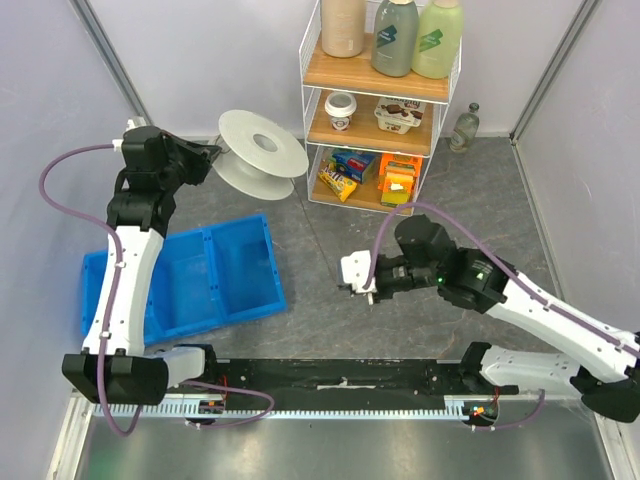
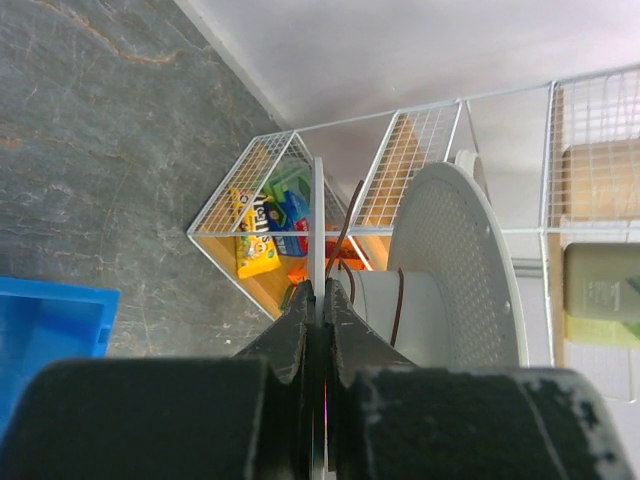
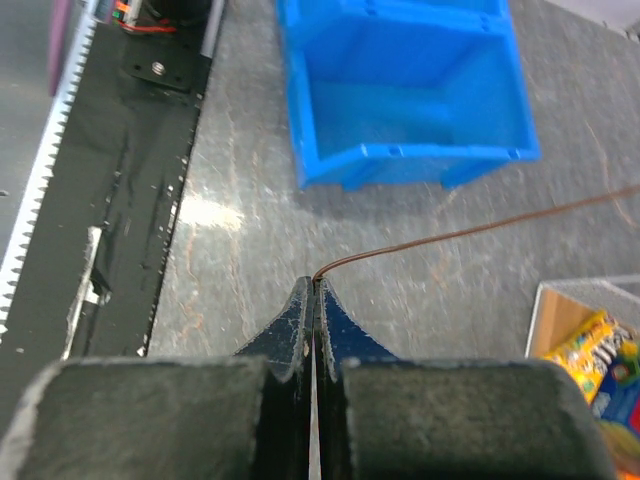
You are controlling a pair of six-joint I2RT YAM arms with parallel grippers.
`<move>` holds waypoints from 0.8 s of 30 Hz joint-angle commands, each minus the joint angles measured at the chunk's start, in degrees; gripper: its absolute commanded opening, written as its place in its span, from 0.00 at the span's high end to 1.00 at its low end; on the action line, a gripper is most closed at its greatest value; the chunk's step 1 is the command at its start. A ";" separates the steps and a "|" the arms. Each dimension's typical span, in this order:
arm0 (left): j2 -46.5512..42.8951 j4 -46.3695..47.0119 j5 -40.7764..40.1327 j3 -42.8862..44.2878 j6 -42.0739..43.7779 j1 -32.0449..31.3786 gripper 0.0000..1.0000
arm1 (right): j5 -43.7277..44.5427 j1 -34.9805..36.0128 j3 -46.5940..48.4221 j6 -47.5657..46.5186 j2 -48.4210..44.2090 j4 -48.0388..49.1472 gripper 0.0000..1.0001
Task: Wrap the cables
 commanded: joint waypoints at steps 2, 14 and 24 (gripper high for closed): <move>0.18 8.92 -4.58 0.24 7.15 -4.88 0.98 | 1.13 8.33 5.98 -0.01 3.43 0.80 1.00; 1.33 11.21 -2.22 -6.08 30.27 -19.38 0.98 | 6.76 14.93 16.79 -3.09 10.03 1.41 1.00; -1.31 13.76 5.25 -10.57 44.00 -28.97 0.98 | 12.29 14.93 21.64 -4.23 12.76 3.52 1.00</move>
